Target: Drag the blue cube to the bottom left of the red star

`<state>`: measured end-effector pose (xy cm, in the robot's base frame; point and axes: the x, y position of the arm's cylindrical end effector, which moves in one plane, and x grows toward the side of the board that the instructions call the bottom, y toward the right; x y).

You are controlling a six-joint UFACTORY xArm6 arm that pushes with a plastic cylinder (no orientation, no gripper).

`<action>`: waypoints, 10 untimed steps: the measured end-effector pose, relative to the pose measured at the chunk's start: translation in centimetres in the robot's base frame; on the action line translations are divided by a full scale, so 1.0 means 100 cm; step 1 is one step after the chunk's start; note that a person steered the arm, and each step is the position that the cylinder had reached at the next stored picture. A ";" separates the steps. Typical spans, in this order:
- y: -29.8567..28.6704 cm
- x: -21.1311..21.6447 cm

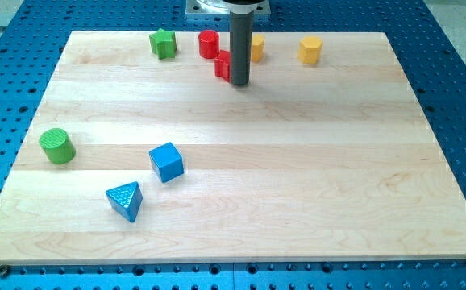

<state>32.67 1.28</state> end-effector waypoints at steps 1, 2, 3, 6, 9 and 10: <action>0.010 0.069; 0.051 0.176; -0.014 0.231; -0.094 0.122; -0.088 0.178; -0.073 0.159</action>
<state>48.57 -5.97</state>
